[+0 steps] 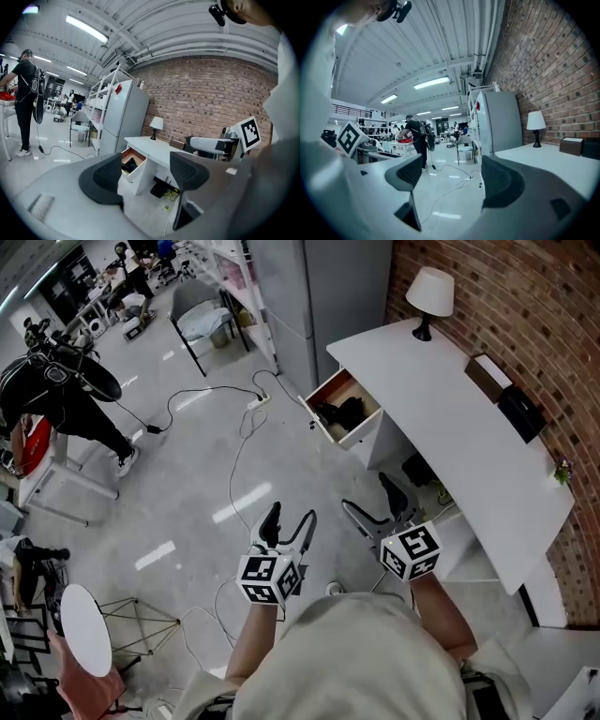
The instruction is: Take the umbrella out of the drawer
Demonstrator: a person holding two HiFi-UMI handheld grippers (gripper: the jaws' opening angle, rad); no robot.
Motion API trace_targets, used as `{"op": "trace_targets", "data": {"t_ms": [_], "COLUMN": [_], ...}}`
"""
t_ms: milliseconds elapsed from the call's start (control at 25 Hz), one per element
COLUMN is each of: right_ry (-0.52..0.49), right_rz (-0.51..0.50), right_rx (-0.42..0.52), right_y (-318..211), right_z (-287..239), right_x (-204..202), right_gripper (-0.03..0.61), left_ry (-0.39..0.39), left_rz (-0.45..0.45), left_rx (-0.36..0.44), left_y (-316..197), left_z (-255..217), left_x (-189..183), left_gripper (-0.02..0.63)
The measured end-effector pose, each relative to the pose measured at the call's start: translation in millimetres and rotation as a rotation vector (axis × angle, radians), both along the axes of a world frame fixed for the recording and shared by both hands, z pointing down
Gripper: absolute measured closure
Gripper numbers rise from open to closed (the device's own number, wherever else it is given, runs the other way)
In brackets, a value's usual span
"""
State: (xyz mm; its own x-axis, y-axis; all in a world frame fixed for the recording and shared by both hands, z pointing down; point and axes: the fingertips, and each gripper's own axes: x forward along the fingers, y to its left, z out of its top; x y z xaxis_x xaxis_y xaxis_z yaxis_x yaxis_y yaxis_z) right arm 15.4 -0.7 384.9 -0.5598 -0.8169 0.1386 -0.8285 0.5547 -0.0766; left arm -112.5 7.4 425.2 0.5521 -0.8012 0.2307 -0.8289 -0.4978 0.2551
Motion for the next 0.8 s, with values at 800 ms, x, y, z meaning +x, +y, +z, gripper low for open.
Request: {"op": "trace_targets", "data": {"t_ms": [800], "right_ry": [0.044], "right_rz": [-0.023], "right_rx": [-0.108], "right_y": [-129.3], "right_z": [52.0], "right_x": [-0.1], "right_gripper": [0.207], "left_ry": [-0.005], "left_rz": [-0.074], "left_rx": [-0.081], "left_y": [-117.2], "left_z": [31.9], "left_x": [-16.5], "left_gripper": [0.305]}}
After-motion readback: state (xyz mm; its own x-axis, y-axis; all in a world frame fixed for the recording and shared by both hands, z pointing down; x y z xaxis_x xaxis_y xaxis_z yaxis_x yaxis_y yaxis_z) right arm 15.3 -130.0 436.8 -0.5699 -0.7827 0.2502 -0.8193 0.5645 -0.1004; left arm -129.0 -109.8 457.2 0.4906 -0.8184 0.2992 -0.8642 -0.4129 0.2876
